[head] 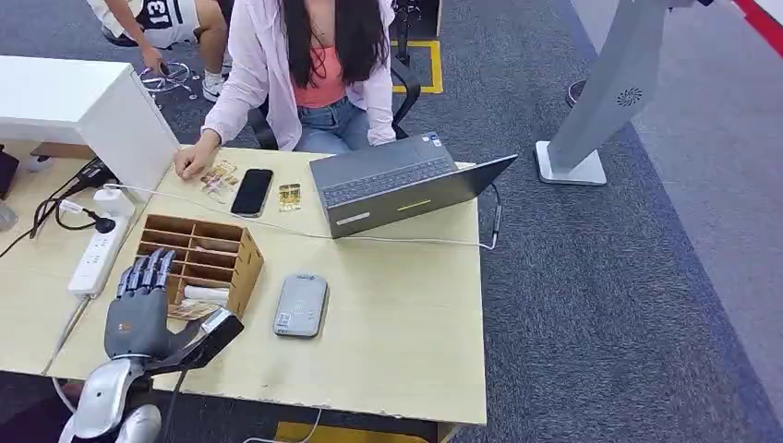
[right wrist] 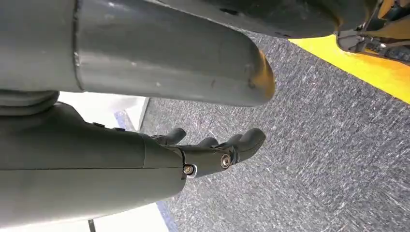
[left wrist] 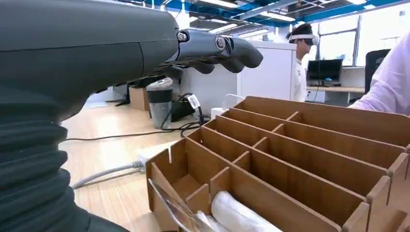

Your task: Pass the card to the sensor for recognition and then transmit it.

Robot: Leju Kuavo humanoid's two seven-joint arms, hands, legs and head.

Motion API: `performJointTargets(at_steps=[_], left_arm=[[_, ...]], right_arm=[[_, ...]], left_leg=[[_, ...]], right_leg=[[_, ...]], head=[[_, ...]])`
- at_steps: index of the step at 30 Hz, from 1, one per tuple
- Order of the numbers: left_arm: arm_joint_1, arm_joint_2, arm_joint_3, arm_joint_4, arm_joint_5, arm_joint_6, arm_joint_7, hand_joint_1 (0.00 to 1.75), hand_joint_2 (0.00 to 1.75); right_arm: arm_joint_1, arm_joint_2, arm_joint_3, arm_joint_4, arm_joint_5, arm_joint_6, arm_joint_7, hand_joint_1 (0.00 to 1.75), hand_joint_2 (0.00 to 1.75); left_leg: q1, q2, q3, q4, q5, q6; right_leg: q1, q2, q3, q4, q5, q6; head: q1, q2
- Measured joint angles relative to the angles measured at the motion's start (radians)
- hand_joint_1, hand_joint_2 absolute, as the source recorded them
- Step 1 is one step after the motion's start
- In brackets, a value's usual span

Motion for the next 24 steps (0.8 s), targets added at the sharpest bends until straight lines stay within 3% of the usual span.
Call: performJointTargets(at_steps=[24], left_arm=[[-0.015,-0.026,0.000,0.053,0.000,-0.010,-0.001,0.00,1.75]], right_arm=[[0.000,0.000,0.000,0.000,0.003,0.003,0.000,0.00,0.00]], left_leg=[[0.000,0.000,0.000,0.000,0.000,0.000]], right_leg=[[0.000,0.000,0.000,0.000,0.000,0.000]], head=[[0.000,0.000]])
